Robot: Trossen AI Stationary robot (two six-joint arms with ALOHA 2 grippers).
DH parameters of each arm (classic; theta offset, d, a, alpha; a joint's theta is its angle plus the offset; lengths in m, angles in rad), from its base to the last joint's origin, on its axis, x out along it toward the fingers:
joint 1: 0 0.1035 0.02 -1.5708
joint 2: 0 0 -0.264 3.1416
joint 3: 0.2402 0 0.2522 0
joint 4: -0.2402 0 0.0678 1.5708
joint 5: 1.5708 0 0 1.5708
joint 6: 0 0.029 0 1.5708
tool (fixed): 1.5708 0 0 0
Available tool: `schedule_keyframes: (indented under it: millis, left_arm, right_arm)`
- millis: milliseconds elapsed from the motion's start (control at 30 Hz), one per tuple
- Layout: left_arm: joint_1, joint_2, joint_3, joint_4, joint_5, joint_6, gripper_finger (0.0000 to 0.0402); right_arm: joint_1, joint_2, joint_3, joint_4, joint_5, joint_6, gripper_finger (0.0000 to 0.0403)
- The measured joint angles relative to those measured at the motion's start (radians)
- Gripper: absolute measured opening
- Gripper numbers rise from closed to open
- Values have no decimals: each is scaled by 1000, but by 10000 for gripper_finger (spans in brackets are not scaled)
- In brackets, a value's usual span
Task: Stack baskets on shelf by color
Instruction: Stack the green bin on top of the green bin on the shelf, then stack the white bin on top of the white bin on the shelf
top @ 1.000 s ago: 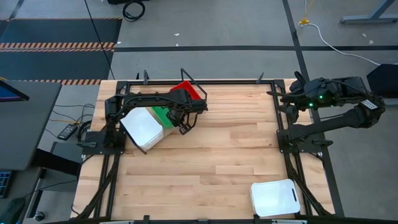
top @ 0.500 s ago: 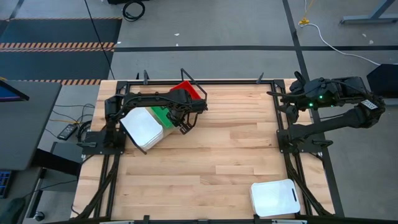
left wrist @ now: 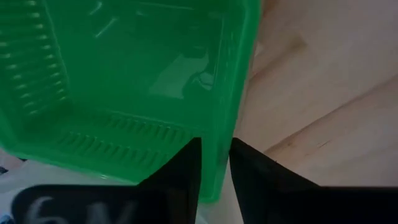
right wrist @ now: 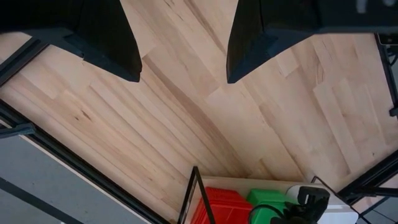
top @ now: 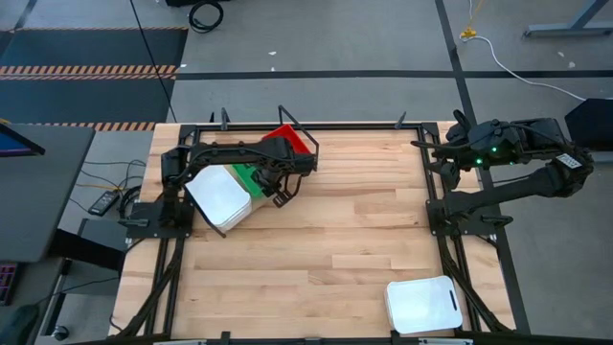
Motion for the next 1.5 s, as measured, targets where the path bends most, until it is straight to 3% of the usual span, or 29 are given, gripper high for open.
schedule_keyframes:
  millis: [567, 800, 900, 1000, 1100, 1267, 1500]
  left_arm:
    - [-17, -2, 270, 11, 13, -33, 93]
    - [-220, -3, 401, 284, 29, 64, 88]
    - [-336, -3, 402, 436, 11, 228, 87]
    - [-455, 12, 402, 558, -89, 428, 90]
    - [-536, 46, 400, 692, -224, 528, 98]
    - [-550, 88, 401, 883, -218, 547, 113]
    - [-527, 97, 406, 983, -135, 632, 130]
  right_arm:
    - [0, 0, 0, 0, -35, 3, 240]
    - [0, -2, 0, -20, -51, 3, 240]
    - [0, -16, 0, -47, -38, 3, 240]
    - [0, -39, 0, -71, -20, 23, 240]
    - [0, -58, 0, -74, -19, 72, 240]
    - [0, -77, -4, -111, -27, 198, 240]
    - [0, -93, -121, -105, -247, 291, 240]
